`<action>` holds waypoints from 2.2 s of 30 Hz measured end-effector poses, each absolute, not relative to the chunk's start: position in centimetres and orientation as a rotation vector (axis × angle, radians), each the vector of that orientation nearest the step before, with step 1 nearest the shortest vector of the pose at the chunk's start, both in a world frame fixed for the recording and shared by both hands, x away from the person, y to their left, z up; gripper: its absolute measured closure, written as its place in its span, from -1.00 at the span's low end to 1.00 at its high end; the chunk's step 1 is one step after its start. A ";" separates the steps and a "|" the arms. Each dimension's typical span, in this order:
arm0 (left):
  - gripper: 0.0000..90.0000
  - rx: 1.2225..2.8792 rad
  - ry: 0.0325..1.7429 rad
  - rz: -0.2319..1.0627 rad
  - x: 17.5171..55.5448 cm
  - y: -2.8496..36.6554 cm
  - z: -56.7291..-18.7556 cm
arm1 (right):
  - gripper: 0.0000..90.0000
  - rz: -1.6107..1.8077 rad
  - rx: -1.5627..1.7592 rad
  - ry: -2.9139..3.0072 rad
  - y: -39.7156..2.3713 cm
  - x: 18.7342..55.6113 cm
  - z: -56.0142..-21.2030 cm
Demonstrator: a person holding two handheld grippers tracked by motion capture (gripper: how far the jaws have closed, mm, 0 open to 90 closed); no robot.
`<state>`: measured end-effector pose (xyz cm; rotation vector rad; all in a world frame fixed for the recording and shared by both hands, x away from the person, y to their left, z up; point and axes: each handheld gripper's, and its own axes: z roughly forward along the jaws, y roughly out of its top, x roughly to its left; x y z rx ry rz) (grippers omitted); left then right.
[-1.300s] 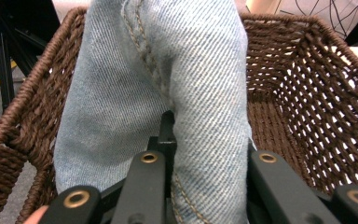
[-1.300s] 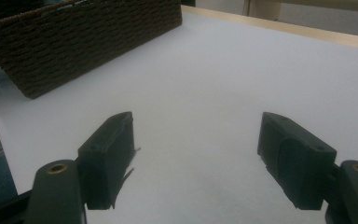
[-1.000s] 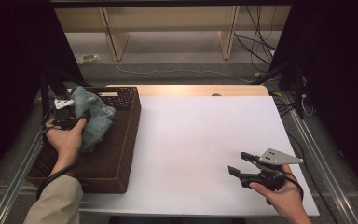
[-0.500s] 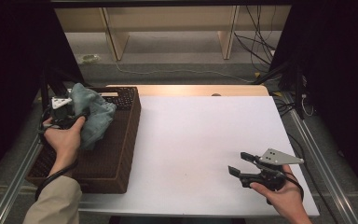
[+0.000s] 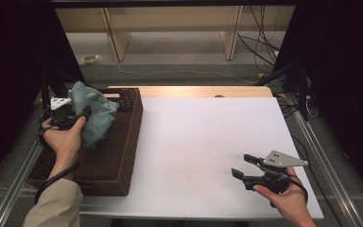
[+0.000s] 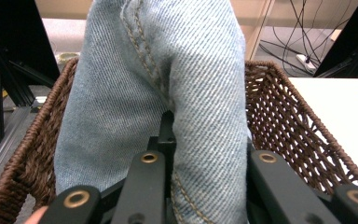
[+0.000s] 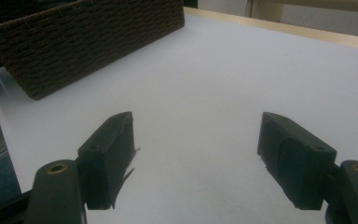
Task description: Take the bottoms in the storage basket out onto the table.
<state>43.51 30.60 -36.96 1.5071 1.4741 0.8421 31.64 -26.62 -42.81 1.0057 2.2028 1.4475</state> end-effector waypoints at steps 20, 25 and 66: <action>0.66 1.453 1.425 0.855 43.0 30.5 -35.9 | -0.37 1.446 1.003 2.210 -26.6 31.6 -42.8; 0.66 1.449 1.416 0.854 42.9 30.4 -35.6 | -0.37 1.445 1.003 2.211 -26.6 31.6 -42.8; 0.65 1.425 1.340 0.858 41.9 29.2 -33.4 | -0.37 1.447 1.002 2.215 -26.6 31.6 -42.8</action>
